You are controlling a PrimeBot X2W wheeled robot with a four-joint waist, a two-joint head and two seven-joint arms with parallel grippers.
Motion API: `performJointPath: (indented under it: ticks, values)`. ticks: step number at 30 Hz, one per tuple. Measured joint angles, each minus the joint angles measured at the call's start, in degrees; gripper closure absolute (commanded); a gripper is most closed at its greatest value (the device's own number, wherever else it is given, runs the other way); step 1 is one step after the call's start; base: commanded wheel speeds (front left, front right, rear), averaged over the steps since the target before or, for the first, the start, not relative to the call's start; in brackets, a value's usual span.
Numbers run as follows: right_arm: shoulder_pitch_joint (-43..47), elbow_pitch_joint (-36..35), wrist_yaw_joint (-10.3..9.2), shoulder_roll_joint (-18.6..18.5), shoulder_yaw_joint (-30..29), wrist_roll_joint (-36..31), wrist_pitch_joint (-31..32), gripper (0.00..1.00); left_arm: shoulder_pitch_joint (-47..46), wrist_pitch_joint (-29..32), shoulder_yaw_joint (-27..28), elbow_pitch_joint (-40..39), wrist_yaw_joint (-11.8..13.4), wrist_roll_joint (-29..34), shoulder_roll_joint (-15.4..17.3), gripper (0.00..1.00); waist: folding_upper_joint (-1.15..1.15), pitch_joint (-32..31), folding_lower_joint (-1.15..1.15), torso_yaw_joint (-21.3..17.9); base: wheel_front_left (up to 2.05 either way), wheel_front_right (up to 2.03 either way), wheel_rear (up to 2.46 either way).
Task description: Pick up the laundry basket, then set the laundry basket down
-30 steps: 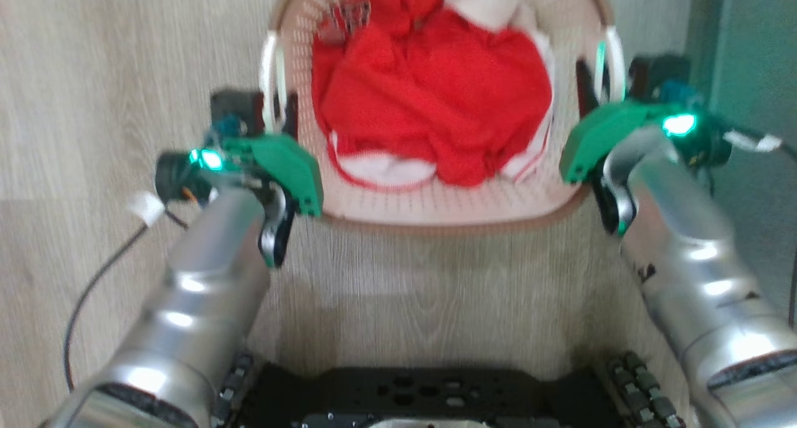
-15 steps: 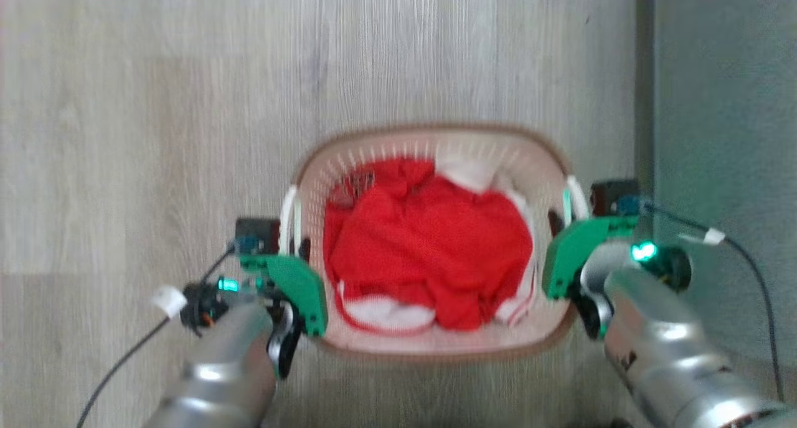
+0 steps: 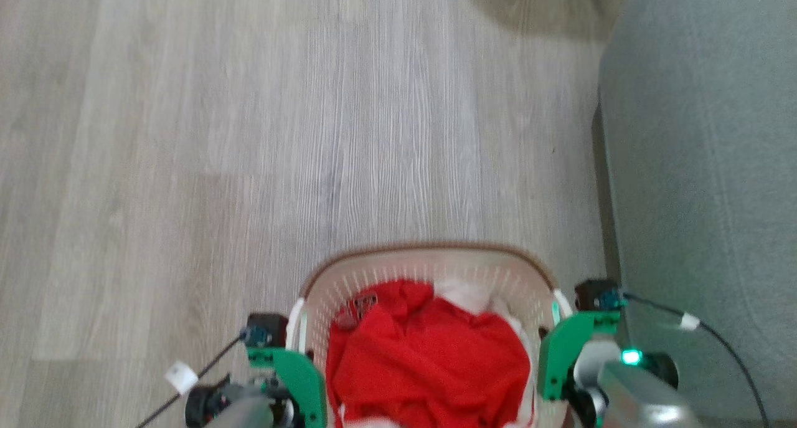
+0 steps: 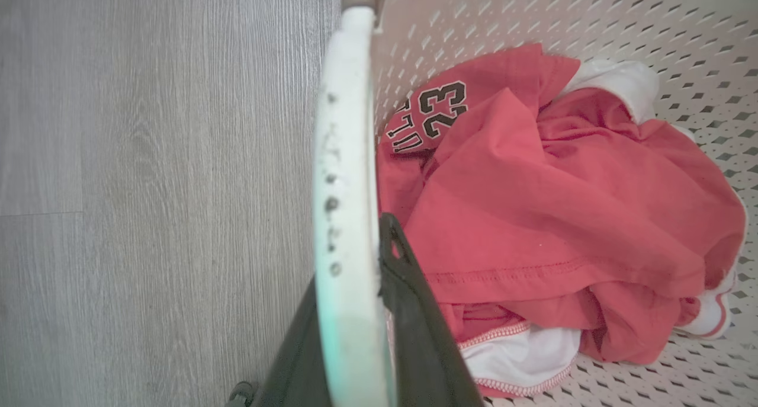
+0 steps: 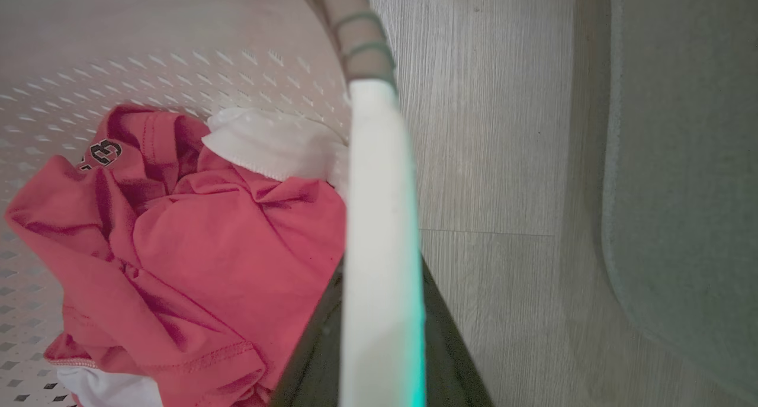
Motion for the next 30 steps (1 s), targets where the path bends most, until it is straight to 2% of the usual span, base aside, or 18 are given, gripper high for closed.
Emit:
performJointPath:
  ticks: [5, 12, 30]
  values:
    - [4.2, 0.3, 0.00, 0.1, 3.3, 4.1, 1.1, 1.00, 3.7, 1.3, -2.2, 1.0, -0.8, -1.2, 0.0, 1.00, 0.00, -6.5, 0.00, 0.0, 0.00, 0.00, 0.00]
    - [5.1, 1.0, 0.00, 0.1, 6.4, 7.6, 1.4, 1.00, 3.9, 2.0, -3.5, 2.0, -1.0, -1.4, 0.0, 1.00, 0.00, -11.2, 0.00, 0.0, 0.00, 0.00, 0.00]
    - [6.2, 1.6, 0.00, 0.1, 12.2, 13.4, 1.3, 1.00, 5.1, 2.3, -6.2, 2.8, -1.2, -3.0, 0.1, 1.00, 0.00, -13.4, 0.00, 0.0, 0.00, 0.00, 0.00]
